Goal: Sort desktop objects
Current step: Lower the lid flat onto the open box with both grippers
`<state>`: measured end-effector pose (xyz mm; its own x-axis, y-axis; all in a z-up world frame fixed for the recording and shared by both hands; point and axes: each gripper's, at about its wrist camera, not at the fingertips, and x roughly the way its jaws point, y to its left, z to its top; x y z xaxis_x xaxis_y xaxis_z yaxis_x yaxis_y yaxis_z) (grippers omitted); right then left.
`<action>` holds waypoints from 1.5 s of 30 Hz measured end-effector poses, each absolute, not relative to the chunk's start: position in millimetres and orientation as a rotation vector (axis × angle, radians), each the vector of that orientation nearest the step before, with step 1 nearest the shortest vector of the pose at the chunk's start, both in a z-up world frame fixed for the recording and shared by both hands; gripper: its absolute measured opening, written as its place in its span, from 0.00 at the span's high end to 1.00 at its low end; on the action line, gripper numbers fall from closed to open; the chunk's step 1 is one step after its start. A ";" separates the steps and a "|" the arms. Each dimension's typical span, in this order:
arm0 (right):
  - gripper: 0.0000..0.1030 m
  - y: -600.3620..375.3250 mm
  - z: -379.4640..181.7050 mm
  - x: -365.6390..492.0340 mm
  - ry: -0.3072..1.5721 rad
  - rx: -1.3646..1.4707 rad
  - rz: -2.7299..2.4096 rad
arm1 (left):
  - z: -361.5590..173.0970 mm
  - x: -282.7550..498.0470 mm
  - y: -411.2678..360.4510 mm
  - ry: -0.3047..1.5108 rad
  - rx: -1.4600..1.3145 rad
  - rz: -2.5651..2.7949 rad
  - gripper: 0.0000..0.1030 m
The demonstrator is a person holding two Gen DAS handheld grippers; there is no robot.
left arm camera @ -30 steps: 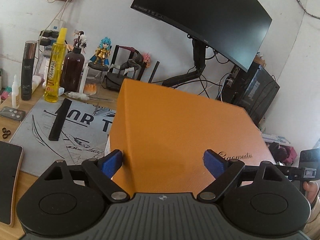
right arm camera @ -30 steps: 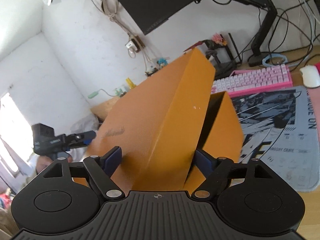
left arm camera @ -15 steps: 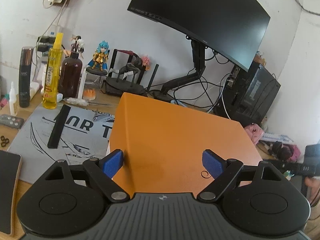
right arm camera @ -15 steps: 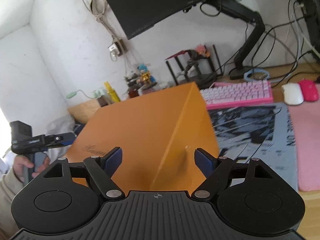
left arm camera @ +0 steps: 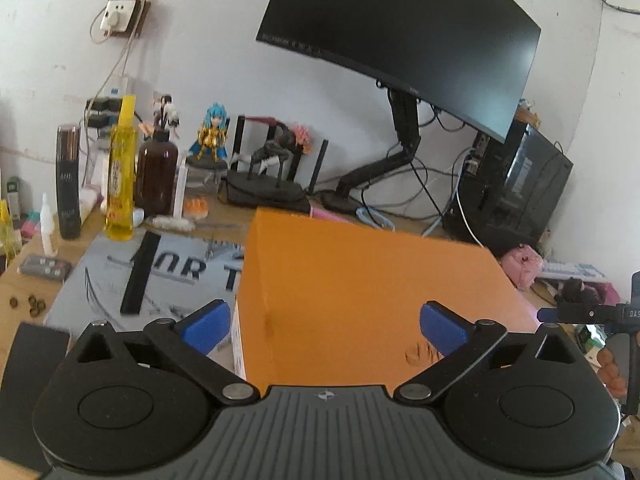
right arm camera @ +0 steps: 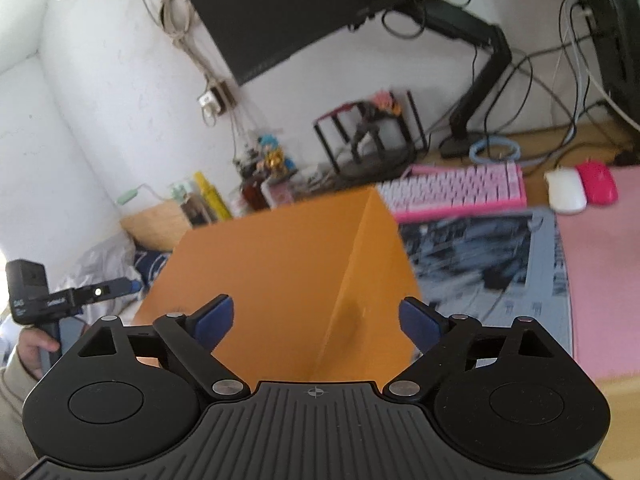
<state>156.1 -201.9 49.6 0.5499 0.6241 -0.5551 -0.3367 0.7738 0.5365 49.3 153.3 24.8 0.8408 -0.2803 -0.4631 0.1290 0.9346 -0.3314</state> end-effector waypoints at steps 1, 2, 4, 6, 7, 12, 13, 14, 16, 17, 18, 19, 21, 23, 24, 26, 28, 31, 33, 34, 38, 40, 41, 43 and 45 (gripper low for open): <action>0.11 -202.6 47.7 151.6 0.816 0.399 0.591 | 21.4 45.1 153.4 0.539 -0.299 -0.222 0.00; 0.11 -203.3 45.8 147.1 0.827 0.405 0.596 | 17.7 41.3 153.5 0.548 -0.308 -0.223 0.00; 0.11 -204.6 41.9 138.0 0.849 0.417 0.606 | 11.3 33.7 153.8 0.561 -0.318 -0.227 0.00; 0.11 -205.9 38.2 128.9 0.871 0.429 0.617 | 5.2 24.7 152.8 0.578 -0.327 -0.229 0.00; 0.11 -204.8 37.9 124.1 0.883 0.430 0.623 | 3.7 21.5 152.9 0.583 -0.332 -0.232 0.00; 0.11 -197.6 35.2 105.8 0.932 0.406 0.642 | 0.7 2.0 143.7 0.608 -0.296 -0.242 0.00; 0.11 -195.7 34.8 102.2 0.940 0.401 0.645 | 0.1 -1.9 141.7 0.612 -0.290 -0.245 0.00; 0.11 -193.5 33.6 99.6 0.950 0.398 0.647 | -0.7 -4.0 140.0 0.618 -0.286 -0.243 0.00; 0.11 -189.8 30.8 95.2 0.962 0.399 0.650 | -3.8 -6.1 137.0 0.632 -0.279 -0.235 0.00; 0.11 -188.6 29.3 93.8 0.967 0.404 0.650 | -6.2 -5.7 135.7 0.644 -0.278 -0.236 0.00; 0.11 -188.1 26.9 92.6 0.975 0.411 0.651 | -8.7 -5.3 134.4 0.656 -0.278 -0.238 0.00; 0.11 -187.6 24.5 91.5 0.983 0.419 0.651 | -11.6 -5.7 134.1 0.658 -0.287 -0.245 0.00; 0.11 -186.7 19.4 90.8 1.001 0.428 0.654 | -15.8 -4.9 135.0 0.664 -0.313 -0.258 0.00; 0.11 -185.8 16.9 89.7 1.011 0.443 0.660 | -18.1 -4.2 136.9 0.670 -0.335 -0.264 0.00; 0.11 -185.7 16.4 88.5 1.011 0.444 0.662 | -18.5 -4.2 137.8 0.669 -0.339 -0.263 0.00; 0.17 -184.7 17.2 86.2 1.006 0.442 0.671 | -18.5 -4.9 137.1 0.667 -0.337 -0.261 0.00; 0.20 -183.0 19.8 83.9 0.996 0.436 0.681 | -18.6 -6.1 135.9 0.663 -0.335 -0.257 0.00; 0.21 -179.7 25.8 81.7 0.973 0.392 0.676 | -17.5 -5.5 135.1 0.660 -0.333 -0.251 0.00; 0.22 -178.4 28.5 80.7 0.966 0.379 0.673 | -15.7 -7.6 132.8 0.653 -0.330 -0.247 0.00; 0.23 -177.8 29.9 80.2 0.962 0.373 0.672 | -14.3 -7.8 132.4 0.649 -0.330 -0.245 0.00; 0.23 -179.9 36.3 83.0 0.942 0.374 0.673 | -6.7 -7.6 131.2 0.634 -0.330 -0.239 0.00; 0.23 -179.9 38.1 83.6 0.935 0.370 0.673 | -5.4 -6.2 130.2 0.636 -0.327 -0.233 0.00; 0.23 -180.2 38.6 84.0 0.933 0.371 0.673 | -4.8 -5.7 129.3 0.636 -0.324 -0.231 0.00; 0.23 -180.6 39.8 84.8 0.931 0.375 0.672 | -3.8 -4.8 129.1 0.638 -0.322 -0.228 0.00; 0.23 -181.1 41.2 85.8 0.928 0.381 0.670 | -2.9 -3.9 129.7 0.635 -0.331 -0.225 0.00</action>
<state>85.8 -181.1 41.2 0.4205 0.6754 -0.6059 -0.3630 0.7372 0.5698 -3.9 129.7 -2.9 0.7836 -0.3048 -0.5414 0.1043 0.9235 -0.3690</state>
